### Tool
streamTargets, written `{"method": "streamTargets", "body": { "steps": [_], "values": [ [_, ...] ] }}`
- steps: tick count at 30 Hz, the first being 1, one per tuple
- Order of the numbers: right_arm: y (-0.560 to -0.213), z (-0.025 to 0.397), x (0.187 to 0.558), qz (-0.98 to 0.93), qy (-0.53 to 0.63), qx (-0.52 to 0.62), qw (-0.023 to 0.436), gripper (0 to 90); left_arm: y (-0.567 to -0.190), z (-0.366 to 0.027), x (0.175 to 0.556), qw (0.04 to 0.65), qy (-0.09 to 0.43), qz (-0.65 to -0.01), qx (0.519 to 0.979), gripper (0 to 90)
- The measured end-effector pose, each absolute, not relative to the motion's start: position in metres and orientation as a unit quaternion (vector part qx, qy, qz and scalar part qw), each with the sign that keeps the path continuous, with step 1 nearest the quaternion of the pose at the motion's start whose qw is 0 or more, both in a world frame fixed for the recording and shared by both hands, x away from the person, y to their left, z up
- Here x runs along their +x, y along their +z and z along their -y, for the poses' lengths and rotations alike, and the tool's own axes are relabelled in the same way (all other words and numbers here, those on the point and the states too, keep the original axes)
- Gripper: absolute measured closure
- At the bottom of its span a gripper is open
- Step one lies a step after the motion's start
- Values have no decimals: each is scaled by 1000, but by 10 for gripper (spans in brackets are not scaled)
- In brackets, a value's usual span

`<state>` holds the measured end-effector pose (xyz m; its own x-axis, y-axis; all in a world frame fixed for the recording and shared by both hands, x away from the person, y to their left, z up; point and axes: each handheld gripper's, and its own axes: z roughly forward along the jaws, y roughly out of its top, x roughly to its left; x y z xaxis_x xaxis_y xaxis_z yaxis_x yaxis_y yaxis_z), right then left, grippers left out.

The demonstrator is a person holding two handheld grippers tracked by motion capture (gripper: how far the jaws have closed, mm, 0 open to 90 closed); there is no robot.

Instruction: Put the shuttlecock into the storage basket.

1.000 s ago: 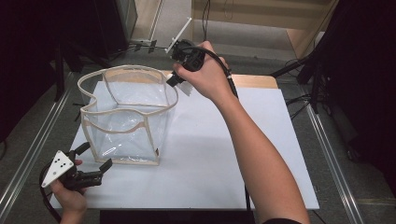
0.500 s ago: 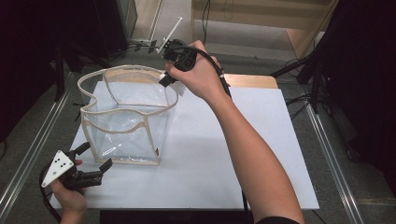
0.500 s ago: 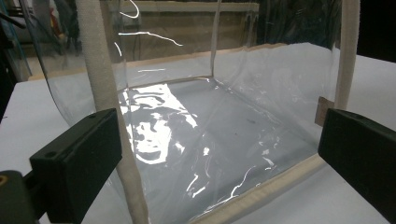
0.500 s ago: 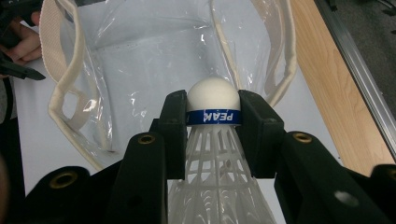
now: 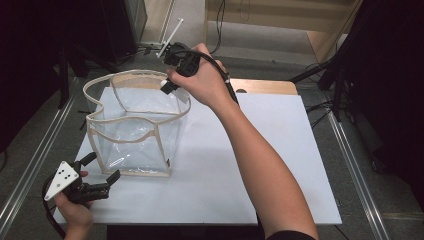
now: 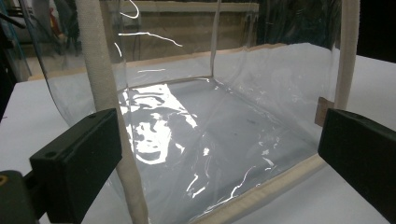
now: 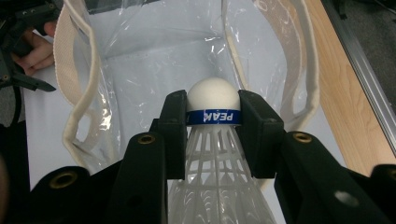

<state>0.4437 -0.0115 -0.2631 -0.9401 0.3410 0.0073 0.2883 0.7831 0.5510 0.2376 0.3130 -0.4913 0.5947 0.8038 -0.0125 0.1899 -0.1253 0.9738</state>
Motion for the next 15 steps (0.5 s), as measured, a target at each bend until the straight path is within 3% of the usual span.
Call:
{"method": "streamTargets", "body": {
  "steps": [10, 15],
  "values": [
    [-267, -1, 443, -943, 290, 160, 45, 605, -491, -314, 237, 557, 275, -356, 698, 1],
    [-269, 2, 444, -940, 290, 174, 51, 377, -491, -313, 238, 558, 275, -356, 697, 1]
  ]
}}
